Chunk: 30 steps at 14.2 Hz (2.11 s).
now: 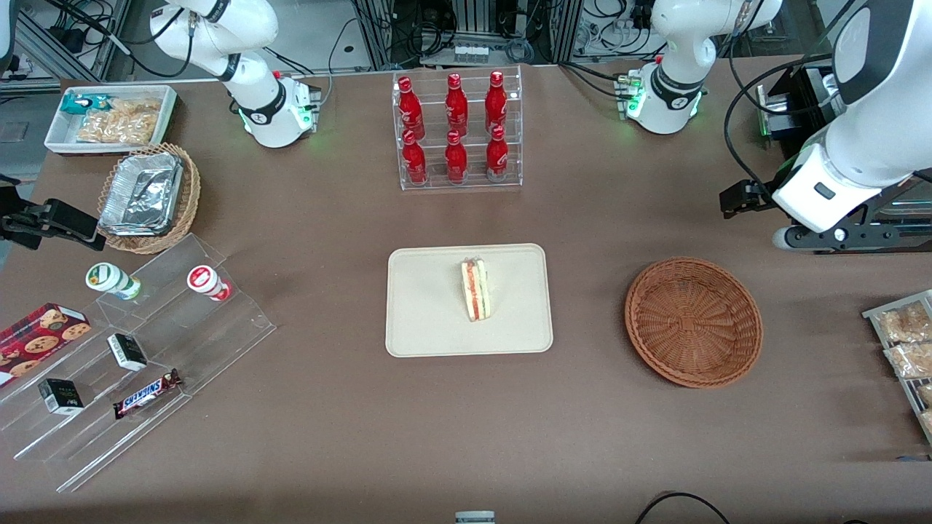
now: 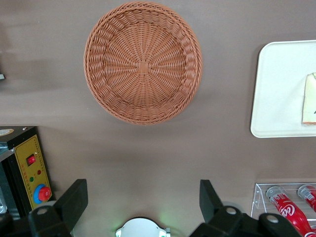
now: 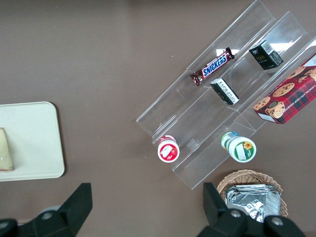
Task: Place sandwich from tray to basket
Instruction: 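Move the left gripper from above the wicker basket to the sandwich on the tray, then lower the open left gripper around the wrapped sandwich and close it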
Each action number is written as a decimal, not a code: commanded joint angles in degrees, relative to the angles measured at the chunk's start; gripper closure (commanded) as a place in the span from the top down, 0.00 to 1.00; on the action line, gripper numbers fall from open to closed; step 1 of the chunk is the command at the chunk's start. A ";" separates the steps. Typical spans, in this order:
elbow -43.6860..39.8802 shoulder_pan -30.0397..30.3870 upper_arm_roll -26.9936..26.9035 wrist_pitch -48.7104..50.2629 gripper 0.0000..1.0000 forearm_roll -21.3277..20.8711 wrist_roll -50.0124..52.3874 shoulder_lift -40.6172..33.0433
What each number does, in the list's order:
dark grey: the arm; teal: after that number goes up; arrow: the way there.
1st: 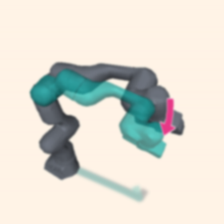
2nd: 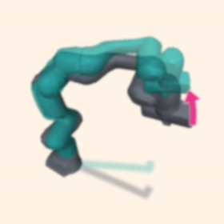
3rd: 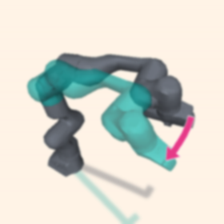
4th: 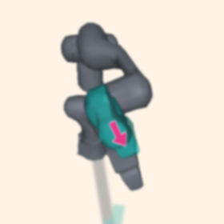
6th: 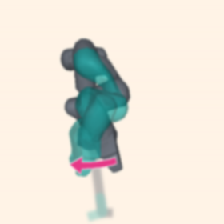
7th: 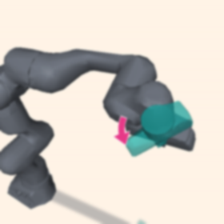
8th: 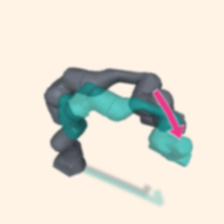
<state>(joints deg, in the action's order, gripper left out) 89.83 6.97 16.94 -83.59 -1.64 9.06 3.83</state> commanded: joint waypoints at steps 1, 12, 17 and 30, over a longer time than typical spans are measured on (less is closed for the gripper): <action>-1.59 -0.47 -0.15 0.88 1.00 -0.03 -0.10 0.92; 7.81 -11.17 -0.06 -14.38 1.00 0.33 10.24 5.92; 7.21 -21.72 -0.32 -20.47 1.00 -2.30 24.21 12.68; -5.61 -38.78 -0.32 -34.88 1.00 -8.81 57.18 31.40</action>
<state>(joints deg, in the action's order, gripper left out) 90.52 -30.08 17.46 -119.06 -9.38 62.11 30.88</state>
